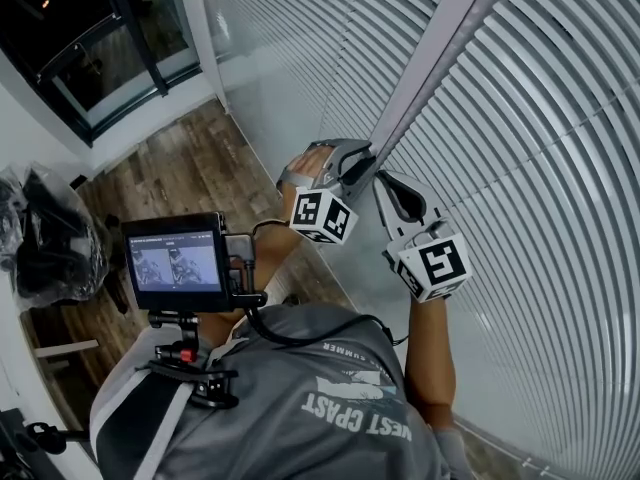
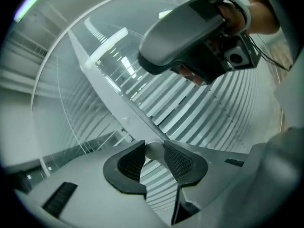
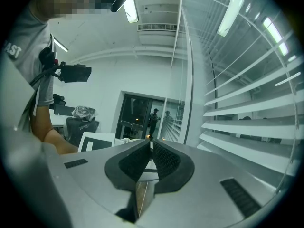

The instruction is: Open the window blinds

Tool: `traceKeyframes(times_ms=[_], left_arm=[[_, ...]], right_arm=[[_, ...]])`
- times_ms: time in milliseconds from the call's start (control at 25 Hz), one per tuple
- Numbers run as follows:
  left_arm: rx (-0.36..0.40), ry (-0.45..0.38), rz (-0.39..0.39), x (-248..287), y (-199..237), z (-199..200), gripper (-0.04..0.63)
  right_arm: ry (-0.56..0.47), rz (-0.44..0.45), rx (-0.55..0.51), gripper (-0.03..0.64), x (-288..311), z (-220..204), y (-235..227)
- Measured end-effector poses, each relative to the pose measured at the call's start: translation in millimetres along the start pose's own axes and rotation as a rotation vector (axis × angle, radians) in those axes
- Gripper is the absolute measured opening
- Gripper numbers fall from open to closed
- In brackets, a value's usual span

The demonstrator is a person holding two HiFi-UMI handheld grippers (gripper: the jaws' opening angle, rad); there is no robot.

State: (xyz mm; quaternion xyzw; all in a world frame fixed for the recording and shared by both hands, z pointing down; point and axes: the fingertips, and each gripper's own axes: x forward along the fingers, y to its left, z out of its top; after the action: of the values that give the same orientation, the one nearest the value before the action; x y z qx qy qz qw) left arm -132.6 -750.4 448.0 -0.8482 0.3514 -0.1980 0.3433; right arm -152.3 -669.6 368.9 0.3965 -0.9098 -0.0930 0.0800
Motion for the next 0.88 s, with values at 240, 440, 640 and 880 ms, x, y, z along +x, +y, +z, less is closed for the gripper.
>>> traceKeyframes(times_ms=[240, 440, 640, 880], left_arm=[[-0.834, -0.2, -0.168, -9, 10, -2, 0.14], [-0.954, -0.205, -0.167, -5, 11, -7, 0.129], [-1.107, -0.246, -0.188, -5, 15, -8, 0.126], [-0.091, 0.017, 0.001, -1, 5, -2, 0.124]], right_arm=[[0.002, -0.009, 0.005, 0.003, -2, 0, -2], [0.003, -0.014, 0.009, 0.003, -3, -1, -2], [0.007, -0.012, 0.01, 0.003, -2, -1, -2], [0.008, -0.012, 0.014, 0.003, -3, -2, -5]])
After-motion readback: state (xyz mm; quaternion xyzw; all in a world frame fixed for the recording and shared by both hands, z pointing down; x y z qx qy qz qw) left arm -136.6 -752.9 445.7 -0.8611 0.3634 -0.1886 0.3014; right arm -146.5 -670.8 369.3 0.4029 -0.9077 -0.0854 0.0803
